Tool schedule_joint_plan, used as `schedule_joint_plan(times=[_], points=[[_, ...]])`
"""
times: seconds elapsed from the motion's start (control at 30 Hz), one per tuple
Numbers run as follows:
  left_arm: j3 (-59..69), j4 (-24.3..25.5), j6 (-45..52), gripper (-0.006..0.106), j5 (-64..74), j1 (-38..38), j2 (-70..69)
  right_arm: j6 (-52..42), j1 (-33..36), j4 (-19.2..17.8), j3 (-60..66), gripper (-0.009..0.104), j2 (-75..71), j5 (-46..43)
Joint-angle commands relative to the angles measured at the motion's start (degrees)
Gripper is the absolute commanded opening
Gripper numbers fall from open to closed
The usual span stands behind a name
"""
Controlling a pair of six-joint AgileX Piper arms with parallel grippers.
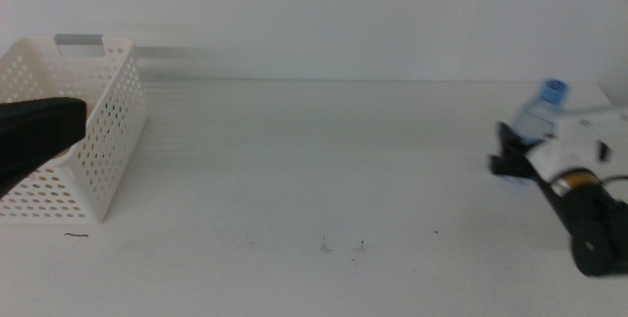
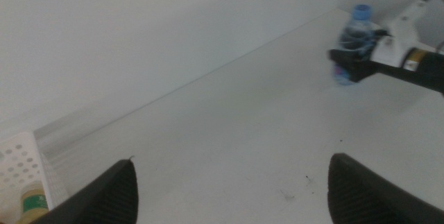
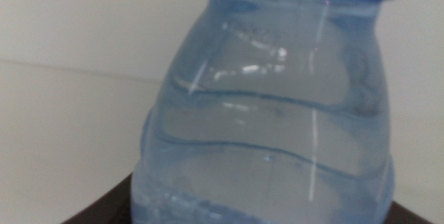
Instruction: Use arms to grab the bottles and put them into the dustbin to the left of the table.
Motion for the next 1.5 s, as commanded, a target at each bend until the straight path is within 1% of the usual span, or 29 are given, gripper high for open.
schedule_joint_plan(times=[0.0, 0.1, 0.27, 0.43, 0.5, 0.63, 0.7, 1.03, 1.47], points=[[0.20, -0.27, -0.55, 0.094, -0.72, -0.02, -0.18, 0.04, 2.82, -2.82, -4.12, -0.003, -1.46, 1.85], [0.20, -0.27, -0.31, 0.094, -0.72, -0.02, -0.18, 0.68, 7.13, -2.93, -9.18, -0.003, -1.46, 7.43], [0.20, -0.27, -0.31, 0.094, -0.72, -0.02, -0.18, 0.84, 13.99, -3.07, -19.28, -0.003, -0.68, 13.81], [0.20, -0.27, -0.31, 0.094, -0.72, -0.02, -0.18, 1.41, 19.60, -3.84, -29.78, -0.003, 3.67, 19.22], [0.20, -0.27, -0.31, 0.094, -0.72, -0.02, -0.18, 2.83, 21.35, -5.29, -33.79, -0.003, 5.79, 20.91], [0.20, -0.27, -0.31, 0.094, -0.72, -0.02, -0.18, 6.58, 24.73, -10.46, -39.96, -0.003, 10.10, 23.06], [0.20, -0.27, -0.20, 0.094, -0.72, -0.02, -0.18, 7.09, 25.99, -11.02, -42.05, -0.003, 12.10, 23.16], [0.20, -0.27, -0.30, 0.094, -0.72, -0.02, -0.18, 7.34, 30.08, -11.02, -45.73, -0.003, 16.53, 22.99], [0.20, -0.27, -0.30, 0.094, -0.72, -0.02, -0.18, 7.34, 30.55, -11.02, -45.73, -0.003, 18.31, 22.91]])
